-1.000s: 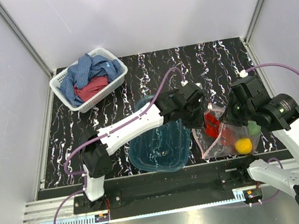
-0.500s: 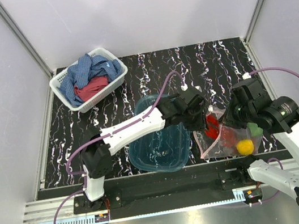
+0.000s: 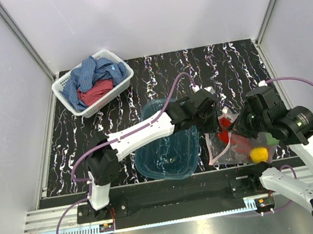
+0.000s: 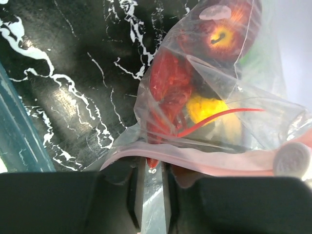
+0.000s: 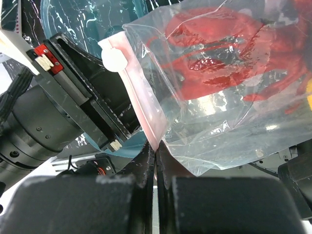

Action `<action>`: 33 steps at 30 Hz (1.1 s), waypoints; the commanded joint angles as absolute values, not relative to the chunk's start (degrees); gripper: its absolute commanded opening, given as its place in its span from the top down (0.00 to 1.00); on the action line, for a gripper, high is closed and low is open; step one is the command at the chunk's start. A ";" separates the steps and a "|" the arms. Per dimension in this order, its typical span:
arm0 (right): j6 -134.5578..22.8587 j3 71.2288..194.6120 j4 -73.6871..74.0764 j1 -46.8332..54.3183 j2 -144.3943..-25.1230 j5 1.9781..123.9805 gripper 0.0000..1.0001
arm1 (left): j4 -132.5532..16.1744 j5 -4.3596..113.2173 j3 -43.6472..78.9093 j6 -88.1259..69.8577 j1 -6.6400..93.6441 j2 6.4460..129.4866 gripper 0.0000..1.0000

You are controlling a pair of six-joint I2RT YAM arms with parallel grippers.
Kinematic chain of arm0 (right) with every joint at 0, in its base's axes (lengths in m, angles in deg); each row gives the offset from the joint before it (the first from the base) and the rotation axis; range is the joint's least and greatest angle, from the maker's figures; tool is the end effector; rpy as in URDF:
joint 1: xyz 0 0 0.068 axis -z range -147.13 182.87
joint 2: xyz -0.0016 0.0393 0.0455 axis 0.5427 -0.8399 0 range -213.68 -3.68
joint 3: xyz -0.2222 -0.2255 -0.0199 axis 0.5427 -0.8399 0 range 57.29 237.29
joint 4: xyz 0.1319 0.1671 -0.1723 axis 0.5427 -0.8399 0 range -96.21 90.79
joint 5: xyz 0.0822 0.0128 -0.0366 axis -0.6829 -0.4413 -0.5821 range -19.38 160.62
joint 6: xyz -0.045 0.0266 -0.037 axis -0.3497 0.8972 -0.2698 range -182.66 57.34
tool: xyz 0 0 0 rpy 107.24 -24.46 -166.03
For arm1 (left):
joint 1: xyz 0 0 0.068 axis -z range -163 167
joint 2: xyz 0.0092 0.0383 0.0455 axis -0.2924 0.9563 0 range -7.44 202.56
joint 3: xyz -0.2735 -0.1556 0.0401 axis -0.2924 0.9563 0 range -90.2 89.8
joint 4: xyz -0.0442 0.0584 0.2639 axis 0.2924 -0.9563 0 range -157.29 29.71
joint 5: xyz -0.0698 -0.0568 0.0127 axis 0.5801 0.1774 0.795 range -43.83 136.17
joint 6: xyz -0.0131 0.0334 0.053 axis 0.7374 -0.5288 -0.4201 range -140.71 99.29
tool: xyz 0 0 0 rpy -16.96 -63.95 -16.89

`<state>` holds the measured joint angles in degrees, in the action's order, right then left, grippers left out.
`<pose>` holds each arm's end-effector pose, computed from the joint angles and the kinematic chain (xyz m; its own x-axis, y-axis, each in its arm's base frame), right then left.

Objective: Open the zip-top bag and remove the fake food

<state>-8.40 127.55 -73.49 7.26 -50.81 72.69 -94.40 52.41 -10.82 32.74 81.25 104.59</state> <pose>0.0916 0.0418 0.4008 -0.7442 0.5429 -0.3893 0.3297 0.8053 0.4928 0.2069 -0.4415 0.3204 -0.9304 0.0908 -0.3550 0.3039 0.7325 -0.6092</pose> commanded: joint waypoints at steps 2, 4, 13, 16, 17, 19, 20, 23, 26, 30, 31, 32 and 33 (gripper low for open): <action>-5.71 128.57 -73.30 7.29 -50.26 74.74 1.00 | -89.21 52.94 -10.92 31.06 81.60 104.53 0.97; -5.45 128.48 -73.92 7.29 -50.35 76.32 1.00 | -89.38 52.24 -10.92 29.92 81.78 103.75 1.00; -7.90 134.00 -74.97 7.29 -55.61 85.55 1.00 | -92.81 49.86 -12.51 22.63 84.50 98.03 1.00; -10.27 136.46 -74.36 7.38 -58.87 87.93 1.00 | -94.04 48.81 -12.42 21.21 85.55 96.36 1.00; -10.63 136.91 -74.53 7.38 -59.57 88.20 1.00 | -94.04 48.11 -11.72 21.21 86.08 95.75 1.00; -11.59 137.18 -74.36 7.29 -60.46 88.11 1.00 | -94.13 46.53 -11.89 20.51 86.78 94.08 1.00; -11.77 136.92 -74.36 7.38 -60.28 88.11 1.00 | -94.48 46.35 -12.32 19.90 87.40 93.55 1.00; -11.86 134.64 -74.27 7.38 -58.44 87.24 1.00 | -97.46 38.99 -16.09 16.82 87.32 92.67 1.00; -11.78 131.56 -74.79 7.38 -55.63 85.65 1.00 | -99.93 37.65 -21.90 14.18 86.96 93.72 1.00; -10.63 130.15 -76.46 7.38 -51.33 85.56 1.00 | -100.81 35.89 -25.16 11.03 86.88 94.51 1.00; -10.37 129.80 -76.81 7.38 -50.88 85.47 1.00 | -101.25 35.62 -26.03 10.14 86.79 94.51 1.00; -10.20 129.54 -77.34 7.29 -50.53 85.47 1.00 | -101.51 36.06 -26.74 9.27 86.35 94.60 1.00; -10.19 129.36 -77.78 7.29 -49.91 85.65 1.00 | -101.60 36.67 -27.35 7.86 86.09 94.60 1.00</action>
<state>-10.90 129.93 -75.63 7.26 -51.91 84.60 -101.48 39.34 -23.12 13.94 86.98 96.39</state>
